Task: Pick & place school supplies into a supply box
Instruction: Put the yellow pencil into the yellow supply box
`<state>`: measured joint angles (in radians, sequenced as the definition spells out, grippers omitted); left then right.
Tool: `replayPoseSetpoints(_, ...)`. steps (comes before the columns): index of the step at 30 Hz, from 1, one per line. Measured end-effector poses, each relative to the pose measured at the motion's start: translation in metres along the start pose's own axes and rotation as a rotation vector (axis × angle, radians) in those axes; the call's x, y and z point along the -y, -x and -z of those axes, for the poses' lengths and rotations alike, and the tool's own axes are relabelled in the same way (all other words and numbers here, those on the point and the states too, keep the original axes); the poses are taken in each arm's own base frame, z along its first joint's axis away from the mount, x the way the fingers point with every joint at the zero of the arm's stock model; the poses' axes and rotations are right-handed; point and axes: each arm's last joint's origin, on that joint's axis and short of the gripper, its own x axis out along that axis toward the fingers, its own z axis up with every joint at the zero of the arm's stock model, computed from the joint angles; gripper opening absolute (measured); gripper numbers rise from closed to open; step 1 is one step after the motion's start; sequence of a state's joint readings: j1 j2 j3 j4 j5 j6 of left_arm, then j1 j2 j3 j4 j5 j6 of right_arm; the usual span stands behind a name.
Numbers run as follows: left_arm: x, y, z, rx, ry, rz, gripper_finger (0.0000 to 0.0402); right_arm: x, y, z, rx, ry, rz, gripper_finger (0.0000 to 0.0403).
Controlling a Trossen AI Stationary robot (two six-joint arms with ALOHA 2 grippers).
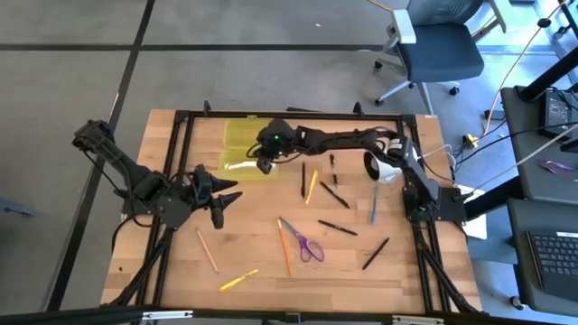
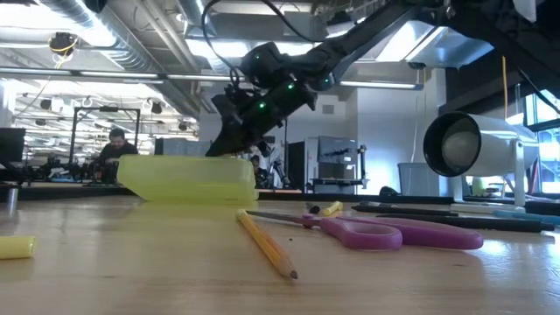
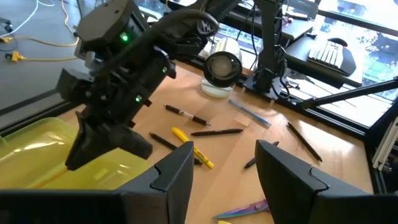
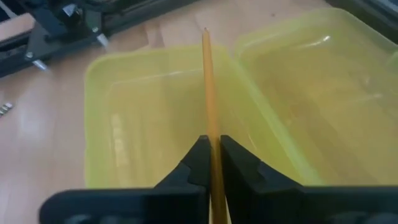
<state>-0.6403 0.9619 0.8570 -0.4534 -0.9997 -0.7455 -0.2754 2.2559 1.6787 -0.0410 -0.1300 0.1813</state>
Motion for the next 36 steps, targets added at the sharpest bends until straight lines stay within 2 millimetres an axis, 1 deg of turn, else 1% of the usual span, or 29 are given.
replayPoseSetpoints(6, 0.0, 0.0, 0.0, 0.001, -0.001, -0.002, 0.016, -0.008, -0.001, 0.005, -0.038, 0.014, -0.003, 0.0025)
replayPoseSetpoints(11, 0.0, 0.0, 0.0, 0.001, 0.0, -0.001, 0.0161, -0.004, -0.007, 0.014, -0.077, 0.031, 0.05, 0.0026)
replayPoseSetpoints(16, 0.0, 0.0, 0.0, 0.001, 0.0, -0.001, 0.0164, -0.003, -0.012, 0.017, -0.07, 0.021, 0.054, 0.0036)
replayPoseSetpoints(20, 0.0, 0.0, 0.0, -0.004, 0.0, 0.004, 0.0162, -0.001, -0.018, 0.025, -0.084, 0.004, 0.068, 0.0042)
replayPoseSetpoints(26, 0.0, 0.0, 0.0, -0.012, -0.001, 0.012, 0.016, -0.002, -0.02, 0.026, -0.083, 0.011, 0.06, 0.0044)
replayPoseSetpoints(30, 0.001, 0.0, 0.002, -0.044, -0.006, 0.043, 0.0163, -0.002, -0.02, 0.027, -0.084, 0.01, 0.059, 0.0045)
replayPoseSetpoints(36, 0.001, 0.001, 0.007, -0.159, -0.039, 0.127, 0.0161, -0.002, -0.02, 0.027, -0.086, 0.01, 0.056, 0.0051)
